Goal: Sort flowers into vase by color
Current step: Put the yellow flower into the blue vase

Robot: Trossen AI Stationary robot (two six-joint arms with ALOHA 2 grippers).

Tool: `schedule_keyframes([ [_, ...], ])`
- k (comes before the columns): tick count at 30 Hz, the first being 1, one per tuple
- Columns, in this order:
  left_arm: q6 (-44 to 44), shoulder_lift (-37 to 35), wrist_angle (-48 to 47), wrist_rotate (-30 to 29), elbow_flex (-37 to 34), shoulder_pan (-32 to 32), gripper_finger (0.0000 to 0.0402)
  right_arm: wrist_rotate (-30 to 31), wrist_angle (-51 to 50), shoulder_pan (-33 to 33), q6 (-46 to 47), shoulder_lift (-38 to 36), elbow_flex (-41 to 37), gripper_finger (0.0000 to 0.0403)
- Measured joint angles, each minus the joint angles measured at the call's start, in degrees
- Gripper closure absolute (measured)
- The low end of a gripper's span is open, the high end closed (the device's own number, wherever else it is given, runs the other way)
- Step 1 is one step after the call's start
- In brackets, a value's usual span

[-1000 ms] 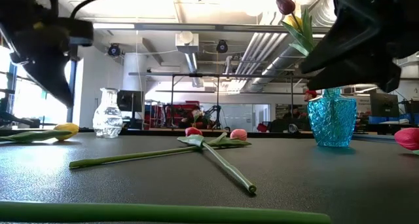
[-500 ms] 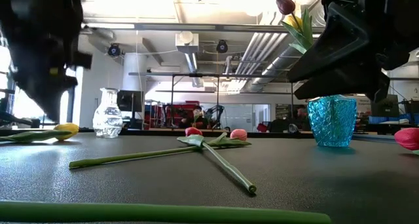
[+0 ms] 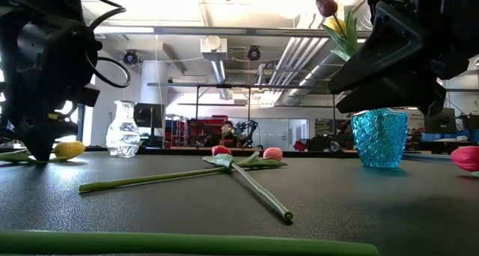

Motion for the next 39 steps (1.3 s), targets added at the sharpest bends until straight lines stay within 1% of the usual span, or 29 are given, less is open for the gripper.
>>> schedule_keyframes([
  [7,1.02,-0.13,0.83,0.42,-0.12,0.0,0.0239,0.0,0.4,0.0,0.0,0.0,0.0,0.0238],
  [10,2.2,-0.11,1.61,0.44,-0.18,0.02,0.0254,0.0,0.42,-0.02,0.0,0.0,0.0,0.0238],
  [13,2.75,-0.07,2.23,0.46,-0.2,0.02,0.0281,0.0,0.42,0.05,0.0,0.0,0.0,0.0238],
  [21,2.83,-0.02,3.95,-0.13,-0.26,-0.13,0.0369,0.02,0.43,0.05,-0.02,0.0,0.0,0.0238],
  [24,3.23,0.0,3.95,-0.47,-0.26,-0.68,0.0393,0.02,0.87,0.05,-0.02,0.0,0.02,0.0238],
  [26,3.28,0.01,3.68,-0.76,0.16,-1.17,0.0396,0.02,1.55,0.05,-0.1,0.0,0.02,0.0238],
  [29,4.79,0.0,3.19,-1.72,1.68,-2.22,0.0393,-0.46,2.13,0.05,-2.63,-0.33,0.06,0.0238],
  [33,8.93,-0.19,4.51,-3.97,5.88,-3.52,0.0394,-1.11,2.05,0.05,-7.27,-2.93,0.07,0.0238],
  [35,10.63,-0.13,3.93,-5.96,7.98,-4.09,0.0396,-1.09,2.0,0.05,-8.98,-4.8,0.07,0.0238],
  [39,13.71,-0.24,4.0,-11.87,12.45,-5.11,0.0398,-0.76,1.93,0.05,-12.32,-9.05,0.07,0.0238],
])
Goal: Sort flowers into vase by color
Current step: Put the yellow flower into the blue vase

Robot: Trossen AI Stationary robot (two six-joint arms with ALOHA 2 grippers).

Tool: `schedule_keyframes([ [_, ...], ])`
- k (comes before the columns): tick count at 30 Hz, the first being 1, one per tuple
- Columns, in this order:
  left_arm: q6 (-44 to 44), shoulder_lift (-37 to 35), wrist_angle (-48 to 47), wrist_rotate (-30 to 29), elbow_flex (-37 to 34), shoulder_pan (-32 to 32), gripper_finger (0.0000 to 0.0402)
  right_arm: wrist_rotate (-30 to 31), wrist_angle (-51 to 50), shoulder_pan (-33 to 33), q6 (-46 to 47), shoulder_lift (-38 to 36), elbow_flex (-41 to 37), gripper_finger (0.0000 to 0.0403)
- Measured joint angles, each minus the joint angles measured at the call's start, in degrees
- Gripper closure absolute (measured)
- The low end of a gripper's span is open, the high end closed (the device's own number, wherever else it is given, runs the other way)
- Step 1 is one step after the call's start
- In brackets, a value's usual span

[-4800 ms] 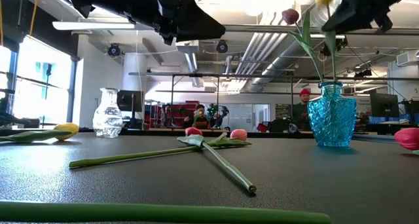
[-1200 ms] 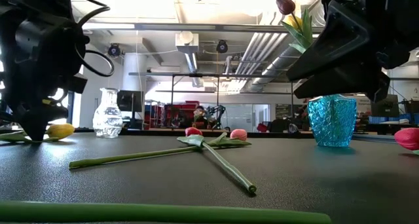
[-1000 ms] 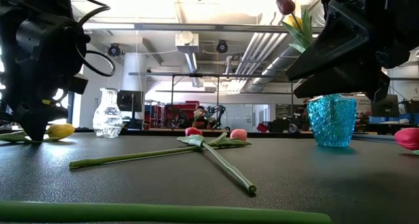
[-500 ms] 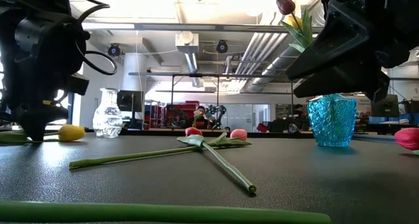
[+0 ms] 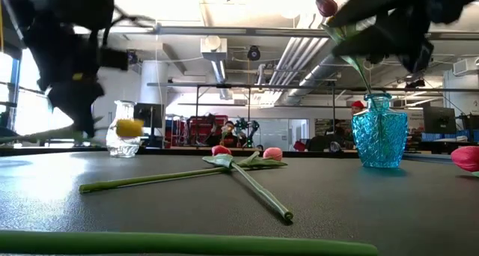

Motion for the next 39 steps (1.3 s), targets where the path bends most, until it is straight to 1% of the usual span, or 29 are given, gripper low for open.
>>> schedule_keyframes([
  [6,3.76,-0.02,2.85,-6.66,4.8,-1.23,0.0398,3.21,0.4,-0.72,-3.72,-4.13,0.02,0.0238],
  [9,8.14,-0.02,7.49,-9.52,6.31,-1.87,0.0398,2.3,1.69,-2.0,-2.88,-4.53,0.02,0.0238],
  [14,18.16,-0.07,17.61,-9.53,7.81,-2.74,0.0398,-2.65,4.54,-3.55,-5.55,-4.49,0.02,0.0238],
  [16,22.23,-0.08,21.82,-9.65,8.09,-3.27,0.0398,-2.03,5.52,-3.87,-7.92,-4.46,0.02,0.0238],
  [18,26.02,-0.09,24.98,-9.68,8.09,-3.72,0.0398,0.32,7.2,-4.36,-10.29,-4.46,0.02,0.0238],
  [20,28.55,-0.09,26.74,-9.71,8.09,-3.96,0.0398,1.4,9.41,-5.05,-12.44,-4.46,0.02,0.0238],
  [22,29.86,-0.09,27.43,-10.02,8.09,-3.96,0.0398,1.13,12.91,-5.79,-15.63,-4.46,0.02,0.0238],
  [27,32.59,-0.09,29.91,-11.59,8.09,-3.94,0.0398,-2.55,19.71,-6.86,-24.51,-4.46,0.03,0.0238],
  [32,37.21,-0.09,33.07,-12.4,8.09,-3.92,0.0399,-3.3,19.53,-6.82,-25.12,-4.46,0.04,0.0238],
  [36,37.74,-0.09,34.23,-12.41,8.09,-3.91,0.0399,-3.28,17.29,-6.82,-22.59,-3.64,0.04,0.0238],
  [39,38.65,-0.09,35.73,-12.52,8.09,-3.91,0.0399,-2.0,20.07,-6.82,-22.28,-1.15,0.04,0.0238],
])
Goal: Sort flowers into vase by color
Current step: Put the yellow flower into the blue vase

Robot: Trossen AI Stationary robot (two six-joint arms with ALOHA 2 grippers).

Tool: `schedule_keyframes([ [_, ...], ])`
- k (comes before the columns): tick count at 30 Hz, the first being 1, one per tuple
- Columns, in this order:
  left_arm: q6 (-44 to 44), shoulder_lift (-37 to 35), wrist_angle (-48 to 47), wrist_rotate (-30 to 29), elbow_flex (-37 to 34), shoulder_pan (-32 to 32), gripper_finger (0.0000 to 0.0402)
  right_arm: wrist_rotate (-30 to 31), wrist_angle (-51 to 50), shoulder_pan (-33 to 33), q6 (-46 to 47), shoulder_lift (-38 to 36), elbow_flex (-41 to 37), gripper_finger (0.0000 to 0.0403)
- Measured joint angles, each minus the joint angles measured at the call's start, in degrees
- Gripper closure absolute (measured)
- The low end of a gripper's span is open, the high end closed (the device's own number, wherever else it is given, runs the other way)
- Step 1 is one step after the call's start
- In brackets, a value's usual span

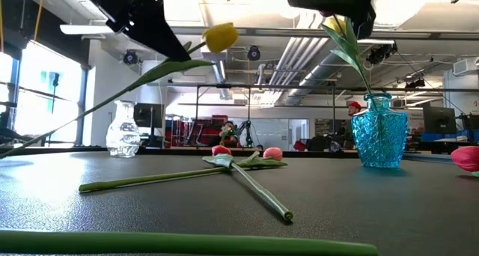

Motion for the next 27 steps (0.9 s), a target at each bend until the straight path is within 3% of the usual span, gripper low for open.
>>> schedule_keyframes([
  [8,3.41,-0.01,1.92,-1.42,-0.28,1.16,0.0399,1.07,10.43,-0.58,-10.2,5.71,-0.02,0.0238],
  [16,7.65,-0.02,10.26,1.06,-0.28,4.25,0.0399,0.97,12.17,-3.56,-5.97,7.84,-0.01,0.0238],
  [19,9.1,-0.02,13.78,3.59,-0.28,4.24,0.0399,5.3,15.68,-1.59,-4.19,9.65,-0.02,0.0238],
  [24,9.95,-0.02,17.11,5.46,-0.28,3.41,0.0399,19.07,16.55,3.72,-6.03,11.2,-0.02,0.0238],
  [27,12.75,-0.02,20.68,8.06,-0.28,3.56,0.0399,20.17,17.45,5.05,-8.3,11.15,-0.02,0.0238],
])
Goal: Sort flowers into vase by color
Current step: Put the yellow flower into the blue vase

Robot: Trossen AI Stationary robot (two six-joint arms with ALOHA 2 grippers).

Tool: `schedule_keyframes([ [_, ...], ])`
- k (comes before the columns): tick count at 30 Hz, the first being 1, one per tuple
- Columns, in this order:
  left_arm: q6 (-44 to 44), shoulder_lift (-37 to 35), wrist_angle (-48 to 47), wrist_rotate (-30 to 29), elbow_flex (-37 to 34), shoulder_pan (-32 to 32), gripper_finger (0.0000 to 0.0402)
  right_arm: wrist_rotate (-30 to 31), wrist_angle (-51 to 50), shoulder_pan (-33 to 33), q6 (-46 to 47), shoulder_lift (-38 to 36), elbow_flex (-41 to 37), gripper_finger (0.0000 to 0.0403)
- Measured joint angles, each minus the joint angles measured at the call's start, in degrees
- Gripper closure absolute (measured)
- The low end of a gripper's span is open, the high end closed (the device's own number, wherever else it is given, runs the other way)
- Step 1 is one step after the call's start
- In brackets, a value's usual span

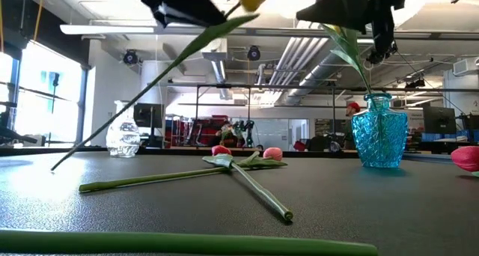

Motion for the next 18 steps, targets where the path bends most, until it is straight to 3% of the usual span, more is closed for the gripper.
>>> schedule_keyframes([
  [8,8.5,1.61,12.63,16.28,0.02,2.57,0.0399,-7.12,4.91,-1.84,-6.69,0.0,0.0,0.0238],
  [12,8.61,2.62,13.48,18.65,0.0,3.21,0.0399,-12.52,10.59,-2.32,-12.6,-0.02,0.0,0.0238],
  [18,8.59,2.69,14.45,20.79,0.0,3.09,0.0399,-13.56,11.31,-3.07,-14.19,-0.02,0.0,0.0238],
])
